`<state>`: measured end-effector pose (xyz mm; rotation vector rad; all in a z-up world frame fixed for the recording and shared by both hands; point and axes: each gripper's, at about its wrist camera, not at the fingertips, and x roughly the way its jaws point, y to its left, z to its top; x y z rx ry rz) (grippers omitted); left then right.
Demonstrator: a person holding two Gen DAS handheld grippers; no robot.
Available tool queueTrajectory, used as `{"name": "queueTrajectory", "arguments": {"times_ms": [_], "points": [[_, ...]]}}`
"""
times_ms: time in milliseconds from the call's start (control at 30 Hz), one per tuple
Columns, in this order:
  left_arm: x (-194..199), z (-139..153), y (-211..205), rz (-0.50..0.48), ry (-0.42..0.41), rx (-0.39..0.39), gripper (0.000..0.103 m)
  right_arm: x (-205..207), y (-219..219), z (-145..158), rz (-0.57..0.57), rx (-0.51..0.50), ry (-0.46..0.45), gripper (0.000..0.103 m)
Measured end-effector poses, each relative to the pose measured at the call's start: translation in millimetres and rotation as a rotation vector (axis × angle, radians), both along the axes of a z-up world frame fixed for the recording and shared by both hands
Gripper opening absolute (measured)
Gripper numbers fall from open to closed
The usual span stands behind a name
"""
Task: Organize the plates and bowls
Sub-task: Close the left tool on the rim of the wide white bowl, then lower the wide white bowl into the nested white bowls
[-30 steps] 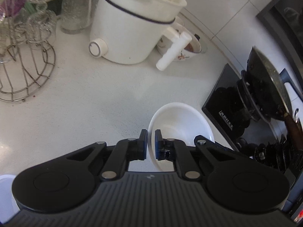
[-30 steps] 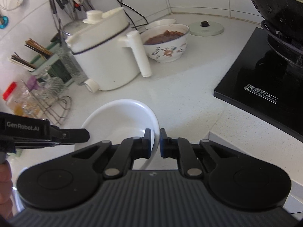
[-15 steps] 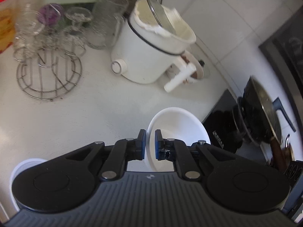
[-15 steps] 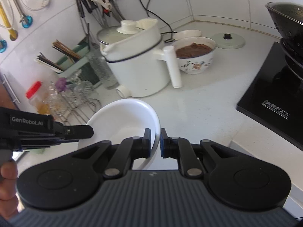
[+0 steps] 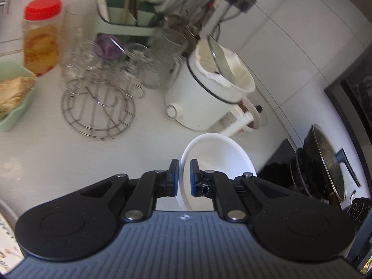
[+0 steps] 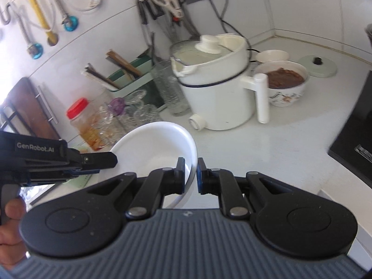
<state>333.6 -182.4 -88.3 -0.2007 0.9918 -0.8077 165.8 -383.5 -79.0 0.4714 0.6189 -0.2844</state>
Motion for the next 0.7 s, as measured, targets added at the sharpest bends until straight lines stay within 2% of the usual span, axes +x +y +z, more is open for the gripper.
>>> {"name": "queueTrajectory", "arguments": {"times_ms": [200,433,600,700], "points": [[6.7,13.3,34.1,0.058,-0.006,-0.016,0.009,19.3,15.3,13.0,0.095,0.005,-0.015,0.013],[6.8,26.4,70.5,0.122,-0.033,0.032,0.009,39.6,38.5,26.5,0.216,0.027,-0.033,0.014],[3.1,10.5,94.4,0.177,0.013,0.047,0.009,50.5,54.8,22.5,0.277,0.045,-0.015,0.014],[-3.4,-8.3,102.5,0.2,0.05,0.085,0.01,50.7,67.6,11.0,0.316,0.04,0.024,0.014]]}}
